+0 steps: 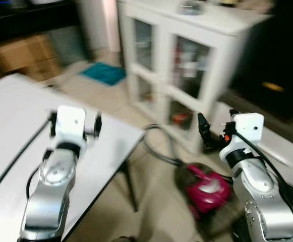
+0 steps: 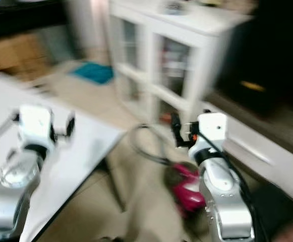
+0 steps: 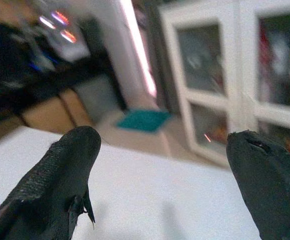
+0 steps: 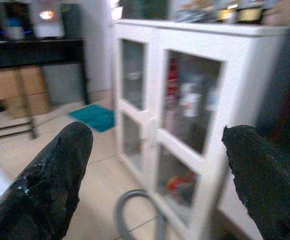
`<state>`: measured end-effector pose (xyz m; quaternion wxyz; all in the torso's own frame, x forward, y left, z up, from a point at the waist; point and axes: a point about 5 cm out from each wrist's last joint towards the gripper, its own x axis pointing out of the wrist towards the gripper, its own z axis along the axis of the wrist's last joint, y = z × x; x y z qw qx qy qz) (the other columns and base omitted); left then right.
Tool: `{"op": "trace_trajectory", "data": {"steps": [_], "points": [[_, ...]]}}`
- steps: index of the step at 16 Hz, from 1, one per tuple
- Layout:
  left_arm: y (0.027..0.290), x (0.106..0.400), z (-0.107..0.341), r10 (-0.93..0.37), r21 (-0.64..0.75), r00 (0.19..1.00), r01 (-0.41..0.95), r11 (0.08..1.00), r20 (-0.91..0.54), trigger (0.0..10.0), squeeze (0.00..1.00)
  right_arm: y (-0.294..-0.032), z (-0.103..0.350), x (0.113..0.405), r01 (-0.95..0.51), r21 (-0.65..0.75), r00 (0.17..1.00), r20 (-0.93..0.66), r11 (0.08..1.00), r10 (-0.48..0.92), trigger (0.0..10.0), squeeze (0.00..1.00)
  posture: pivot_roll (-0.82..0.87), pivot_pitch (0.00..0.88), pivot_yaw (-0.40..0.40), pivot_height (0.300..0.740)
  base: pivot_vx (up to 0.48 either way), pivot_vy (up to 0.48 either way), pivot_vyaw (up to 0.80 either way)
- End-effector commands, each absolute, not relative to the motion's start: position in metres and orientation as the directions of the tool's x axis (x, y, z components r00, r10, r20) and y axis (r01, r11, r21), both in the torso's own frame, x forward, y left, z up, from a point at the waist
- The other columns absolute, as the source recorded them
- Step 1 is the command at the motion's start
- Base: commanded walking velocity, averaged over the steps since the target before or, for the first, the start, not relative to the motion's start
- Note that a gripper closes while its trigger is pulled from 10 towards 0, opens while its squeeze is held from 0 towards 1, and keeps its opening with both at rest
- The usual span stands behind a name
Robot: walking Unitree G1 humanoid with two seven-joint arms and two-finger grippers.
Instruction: Setting the table
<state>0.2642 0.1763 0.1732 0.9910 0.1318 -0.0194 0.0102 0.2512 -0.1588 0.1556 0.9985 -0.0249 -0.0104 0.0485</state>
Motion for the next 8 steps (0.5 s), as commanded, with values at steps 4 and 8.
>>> {"op": "trace_trajectory", "data": {"steps": [4, 8], "points": [[0.167, 0.261, 0.166, -0.062, 0.111, 0.998, 0.064, 0.992, -0.018, 10.0, 1.0, -0.16, 0.148, 0.233, -0.056, -0.076, 0.998, -0.021, 0.996, 0.054, 10.0, 1.0, -0.15, 0.063, 0.097, 0.74, 0.0, 0.0, 0.8], [0.162, 0.252, 0.157, -0.075, 0.198, 0.995, 0.085, 0.977, -0.061, 10.0, 0.77, -0.17, 0.146, 0.238, -0.066, -0.069, 0.997, -0.042, 0.995, 0.064, 10.0, 1.0, -0.14, 0.052, 0.071, 0.74, 0.0, 0.0, 0.8]]}}
